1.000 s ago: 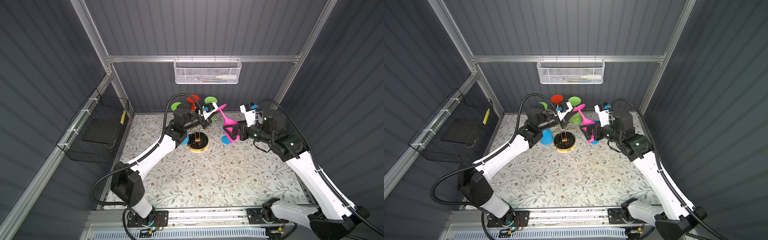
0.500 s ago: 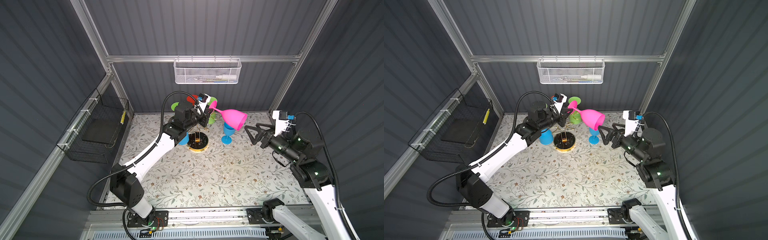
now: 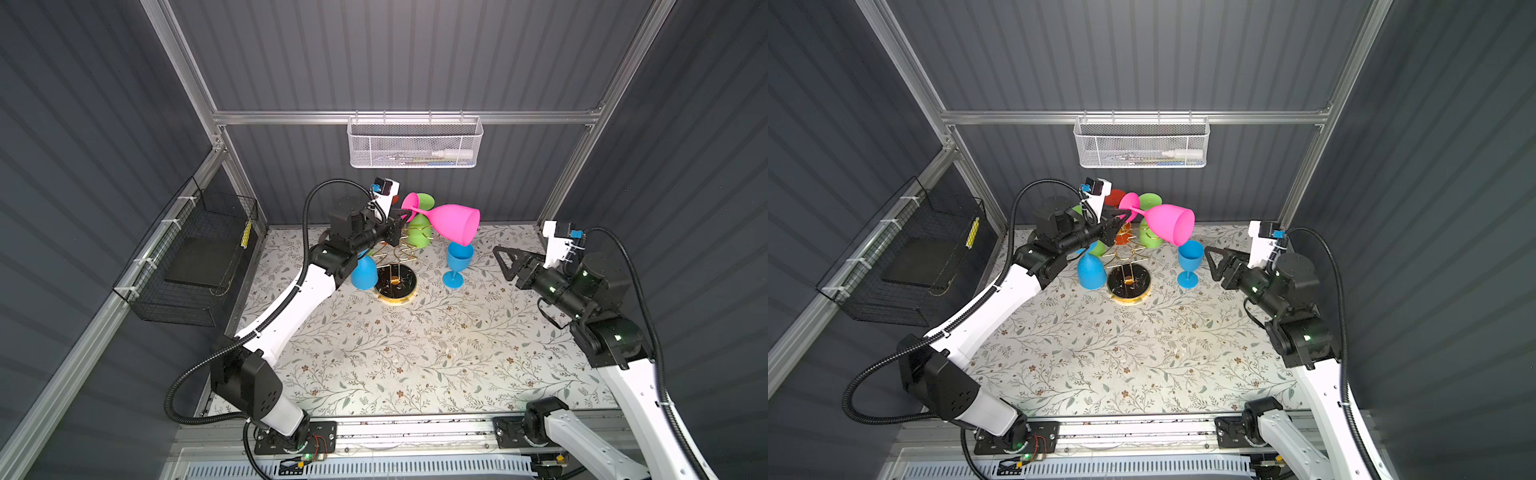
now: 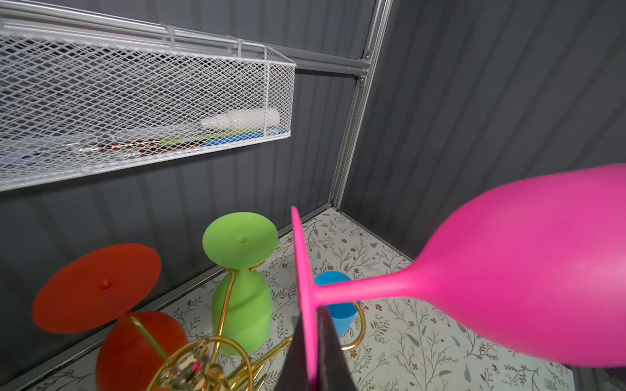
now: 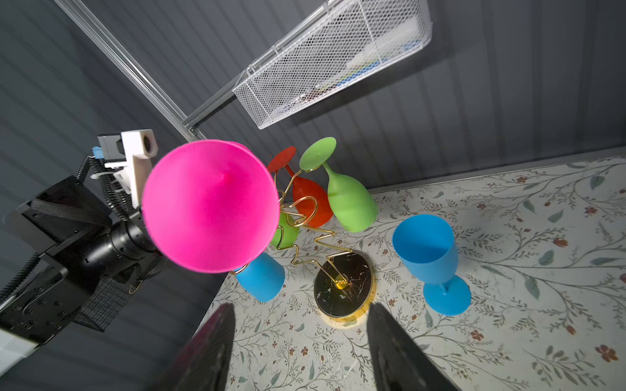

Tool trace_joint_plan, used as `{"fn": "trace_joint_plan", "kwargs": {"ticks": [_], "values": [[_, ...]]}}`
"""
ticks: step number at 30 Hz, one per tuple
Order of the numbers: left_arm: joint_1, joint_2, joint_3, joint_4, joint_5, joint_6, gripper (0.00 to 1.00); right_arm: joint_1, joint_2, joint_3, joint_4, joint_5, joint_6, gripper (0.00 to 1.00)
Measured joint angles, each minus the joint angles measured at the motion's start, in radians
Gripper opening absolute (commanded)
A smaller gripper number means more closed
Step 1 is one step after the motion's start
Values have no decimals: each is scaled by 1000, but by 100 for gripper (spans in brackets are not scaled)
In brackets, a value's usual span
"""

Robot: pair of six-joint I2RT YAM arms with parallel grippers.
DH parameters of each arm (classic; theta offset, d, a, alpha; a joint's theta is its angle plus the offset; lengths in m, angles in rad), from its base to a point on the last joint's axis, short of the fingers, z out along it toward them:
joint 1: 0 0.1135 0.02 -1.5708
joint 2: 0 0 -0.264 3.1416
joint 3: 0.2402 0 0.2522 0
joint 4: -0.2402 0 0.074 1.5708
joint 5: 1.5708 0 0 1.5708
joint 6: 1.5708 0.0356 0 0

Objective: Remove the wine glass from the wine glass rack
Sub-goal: 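Reach the right gripper to the pink glass bowl and close on it, then carry the pink glass off with the right gripper while the left gripper opens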

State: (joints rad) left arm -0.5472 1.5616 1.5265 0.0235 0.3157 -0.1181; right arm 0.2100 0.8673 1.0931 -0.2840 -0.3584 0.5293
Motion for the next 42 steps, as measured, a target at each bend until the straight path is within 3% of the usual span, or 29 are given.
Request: {"fn": "trace_joint_plan", "kwargs": {"ticks": [11, 25, 32, 38, 42], "values": [[0, 0, -6, 0, 26, 0, 0, 0, 104, 23, 93, -107, 50, 58], [0, 0, -11, 1, 50, 0, 0, 2, 153, 39, 175, -142, 95, 40], [0, 0, -11, 18, 52, -6, 0, 33, 234, 62, 208, -144, 101, 26], [0, 0, -15, 23, 48, -6, 0, 53, 260, 89, 219, -146, 103, 1], [2, 0, -19, 23, 37, -6, 5, 56, 275, 90, 223, -143, 111, 0]]}}
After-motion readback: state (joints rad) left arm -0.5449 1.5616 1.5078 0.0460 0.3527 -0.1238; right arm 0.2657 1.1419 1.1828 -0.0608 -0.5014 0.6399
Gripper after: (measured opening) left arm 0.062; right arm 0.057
